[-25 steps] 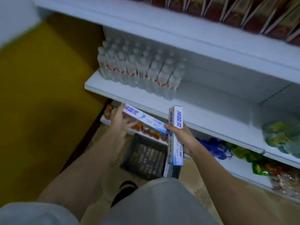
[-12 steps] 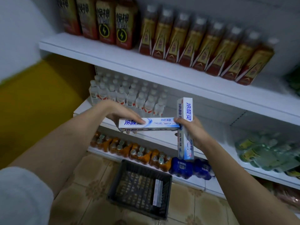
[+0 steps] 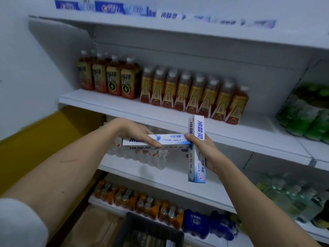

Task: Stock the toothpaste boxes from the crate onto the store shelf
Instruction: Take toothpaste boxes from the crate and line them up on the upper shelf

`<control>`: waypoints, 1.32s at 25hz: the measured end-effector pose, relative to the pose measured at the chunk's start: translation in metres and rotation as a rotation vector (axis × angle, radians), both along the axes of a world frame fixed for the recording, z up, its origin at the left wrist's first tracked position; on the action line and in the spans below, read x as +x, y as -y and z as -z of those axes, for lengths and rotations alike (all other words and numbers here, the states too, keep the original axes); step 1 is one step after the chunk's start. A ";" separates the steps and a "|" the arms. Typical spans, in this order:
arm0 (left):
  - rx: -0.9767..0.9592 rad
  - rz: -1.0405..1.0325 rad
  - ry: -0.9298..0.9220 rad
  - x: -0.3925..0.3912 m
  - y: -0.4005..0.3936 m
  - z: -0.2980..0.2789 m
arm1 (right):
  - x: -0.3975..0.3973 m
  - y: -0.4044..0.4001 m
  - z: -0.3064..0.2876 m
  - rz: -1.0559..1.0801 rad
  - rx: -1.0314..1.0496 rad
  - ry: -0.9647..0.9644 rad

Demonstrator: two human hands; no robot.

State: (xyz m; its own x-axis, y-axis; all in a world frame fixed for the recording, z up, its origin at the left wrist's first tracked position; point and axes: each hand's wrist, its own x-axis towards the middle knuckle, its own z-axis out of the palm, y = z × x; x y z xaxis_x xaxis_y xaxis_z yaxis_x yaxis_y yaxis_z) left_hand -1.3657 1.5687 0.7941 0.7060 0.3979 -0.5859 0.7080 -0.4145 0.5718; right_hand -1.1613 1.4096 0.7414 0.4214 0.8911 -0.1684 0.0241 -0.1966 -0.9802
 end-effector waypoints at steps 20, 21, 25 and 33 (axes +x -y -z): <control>0.713 -0.191 0.707 0.062 -0.013 -0.301 | 0.102 0.046 -0.293 0.151 0.348 0.450; 0.767 -0.188 0.719 0.066 -0.028 -0.308 | 0.103 0.037 -0.306 0.168 0.398 0.468; 0.895 -0.158 0.676 0.090 -0.075 -0.313 | 0.112 0.001 -0.347 0.208 0.439 0.698; 0.898 -0.016 0.480 0.138 -0.156 -0.296 | 0.151 -0.079 -0.372 0.099 0.134 1.225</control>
State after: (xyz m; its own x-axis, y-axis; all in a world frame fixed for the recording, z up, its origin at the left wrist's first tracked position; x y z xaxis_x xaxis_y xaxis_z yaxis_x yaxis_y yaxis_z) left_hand -1.2277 1.7246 1.0899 0.7785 0.5628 0.2779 0.4950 -0.8227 0.2795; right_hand -1.0099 1.4888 1.1136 0.3035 0.8265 0.4741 0.9304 -0.1497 -0.3346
